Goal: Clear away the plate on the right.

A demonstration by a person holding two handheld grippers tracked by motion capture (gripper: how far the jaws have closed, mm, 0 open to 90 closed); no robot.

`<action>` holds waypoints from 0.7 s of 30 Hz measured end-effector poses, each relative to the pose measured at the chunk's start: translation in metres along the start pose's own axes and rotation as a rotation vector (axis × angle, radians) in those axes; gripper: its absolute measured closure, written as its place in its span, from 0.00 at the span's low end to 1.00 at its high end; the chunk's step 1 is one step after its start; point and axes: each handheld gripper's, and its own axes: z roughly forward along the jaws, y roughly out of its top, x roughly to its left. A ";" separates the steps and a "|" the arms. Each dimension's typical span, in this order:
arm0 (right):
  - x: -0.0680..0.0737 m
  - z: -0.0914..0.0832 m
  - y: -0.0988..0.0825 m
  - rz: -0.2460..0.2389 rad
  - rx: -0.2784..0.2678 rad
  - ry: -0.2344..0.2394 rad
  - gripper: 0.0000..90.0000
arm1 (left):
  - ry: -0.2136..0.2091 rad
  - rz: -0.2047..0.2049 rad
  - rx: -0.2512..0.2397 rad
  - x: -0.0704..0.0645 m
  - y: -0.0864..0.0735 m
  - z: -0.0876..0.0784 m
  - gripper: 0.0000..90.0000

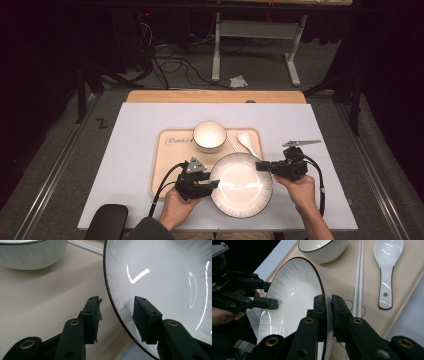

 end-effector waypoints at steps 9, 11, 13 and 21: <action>0.004 -0.010 -0.012 0.010 -0.027 -0.036 0.94 | -0.070 -0.003 0.032 -0.001 0.008 0.008 0.77; 0.004 -0.011 -0.014 0.013 -0.030 -0.042 0.94 | -0.081 -0.005 0.035 0.000 0.010 0.008 0.79; 0.005 -0.013 -0.016 0.018 -0.037 -0.045 0.93 | -0.093 -0.014 0.033 0.001 0.011 0.008 0.81; 0.008 -0.013 -0.017 -0.008 -0.051 -0.032 0.92 | -0.121 -0.047 -0.015 0.014 0.015 -0.007 0.92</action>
